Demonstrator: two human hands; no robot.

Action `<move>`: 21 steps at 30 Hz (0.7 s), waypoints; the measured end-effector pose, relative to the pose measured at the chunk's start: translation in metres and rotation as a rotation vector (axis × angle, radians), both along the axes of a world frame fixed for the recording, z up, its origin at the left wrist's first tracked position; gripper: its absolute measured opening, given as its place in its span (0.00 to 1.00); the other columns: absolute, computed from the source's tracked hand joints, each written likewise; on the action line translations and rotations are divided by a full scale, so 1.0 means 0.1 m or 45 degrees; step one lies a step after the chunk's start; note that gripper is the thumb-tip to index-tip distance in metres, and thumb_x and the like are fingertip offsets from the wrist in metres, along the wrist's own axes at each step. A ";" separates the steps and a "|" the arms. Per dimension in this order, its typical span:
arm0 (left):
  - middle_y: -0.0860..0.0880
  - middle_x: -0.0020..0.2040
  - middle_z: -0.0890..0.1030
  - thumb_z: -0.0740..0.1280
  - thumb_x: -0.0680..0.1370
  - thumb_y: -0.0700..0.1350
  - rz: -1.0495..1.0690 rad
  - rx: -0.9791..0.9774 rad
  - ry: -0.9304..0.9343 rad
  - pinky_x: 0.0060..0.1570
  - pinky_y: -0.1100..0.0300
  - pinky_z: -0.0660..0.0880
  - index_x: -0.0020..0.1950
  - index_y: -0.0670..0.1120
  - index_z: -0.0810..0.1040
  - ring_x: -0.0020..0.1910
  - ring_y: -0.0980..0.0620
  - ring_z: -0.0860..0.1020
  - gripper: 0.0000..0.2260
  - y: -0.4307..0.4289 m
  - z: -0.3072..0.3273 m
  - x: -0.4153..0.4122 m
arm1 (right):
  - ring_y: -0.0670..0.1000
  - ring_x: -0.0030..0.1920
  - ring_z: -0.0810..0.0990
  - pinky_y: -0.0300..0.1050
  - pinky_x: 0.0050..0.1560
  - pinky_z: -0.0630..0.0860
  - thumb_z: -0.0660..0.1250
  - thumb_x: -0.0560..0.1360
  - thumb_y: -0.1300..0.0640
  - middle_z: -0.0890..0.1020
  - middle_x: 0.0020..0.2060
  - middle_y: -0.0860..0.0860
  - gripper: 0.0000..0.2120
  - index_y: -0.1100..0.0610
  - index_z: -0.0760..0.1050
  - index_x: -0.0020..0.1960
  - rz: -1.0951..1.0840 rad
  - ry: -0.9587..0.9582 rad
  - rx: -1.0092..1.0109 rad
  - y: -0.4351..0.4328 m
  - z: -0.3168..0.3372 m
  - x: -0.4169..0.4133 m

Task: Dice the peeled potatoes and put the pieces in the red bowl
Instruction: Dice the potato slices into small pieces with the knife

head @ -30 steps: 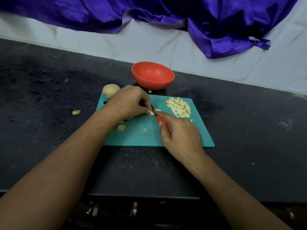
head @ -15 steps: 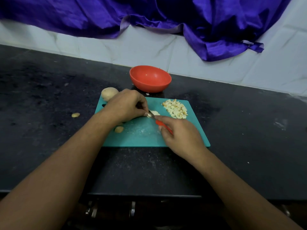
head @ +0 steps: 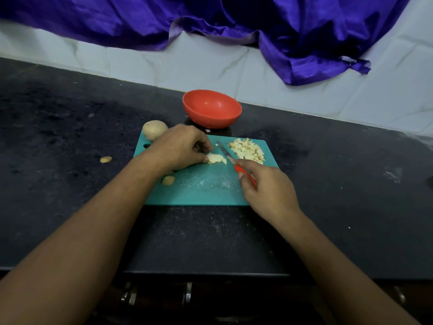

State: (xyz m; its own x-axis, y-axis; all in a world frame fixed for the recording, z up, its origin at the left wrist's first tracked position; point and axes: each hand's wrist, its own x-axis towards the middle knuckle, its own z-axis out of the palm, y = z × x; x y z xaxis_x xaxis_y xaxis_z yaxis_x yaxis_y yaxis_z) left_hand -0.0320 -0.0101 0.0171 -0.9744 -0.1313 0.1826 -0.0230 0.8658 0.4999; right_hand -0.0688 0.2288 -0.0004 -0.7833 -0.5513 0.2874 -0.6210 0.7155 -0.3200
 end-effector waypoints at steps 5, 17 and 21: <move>0.65 0.43 0.82 0.78 0.74 0.47 -0.028 -0.002 0.004 0.54 0.56 0.79 0.50 0.56 0.87 0.46 0.66 0.79 0.07 0.01 0.01 0.00 | 0.45 0.31 0.73 0.44 0.34 0.69 0.61 0.82 0.49 0.77 0.32 0.44 0.19 0.39 0.73 0.72 0.102 0.057 0.091 -0.01 0.05 -0.03; 0.64 0.40 0.84 0.80 0.72 0.47 -0.054 0.090 0.010 0.52 0.55 0.80 0.41 0.57 0.85 0.43 0.66 0.80 0.06 0.01 -0.01 -0.01 | 0.49 0.58 0.81 0.47 0.51 0.76 0.61 0.83 0.47 0.82 0.64 0.42 0.20 0.36 0.71 0.74 0.394 0.084 0.216 -0.02 0.08 -0.51; 0.64 0.39 0.84 0.81 0.70 0.47 -0.077 0.138 -0.004 0.52 0.53 0.81 0.41 0.57 0.84 0.42 0.65 0.81 0.07 0.01 -0.02 -0.01 | 0.49 0.59 0.80 0.46 0.50 0.74 0.61 0.83 0.46 0.81 0.65 0.42 0.20 0.36 0.70 0.74 0.436 0.123 0.242 -0.02 0.08 -0.59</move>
State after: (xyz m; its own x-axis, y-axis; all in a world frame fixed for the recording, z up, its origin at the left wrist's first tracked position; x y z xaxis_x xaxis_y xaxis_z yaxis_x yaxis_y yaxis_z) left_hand -0.0331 -0.0091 0.0150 -0.9816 -0.0911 0.1677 0.0261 0.8064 0.5909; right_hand -0.1281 0.2269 0.0073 -0.5194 -0.8261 0.2188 -0.8545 0.5028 -0.1302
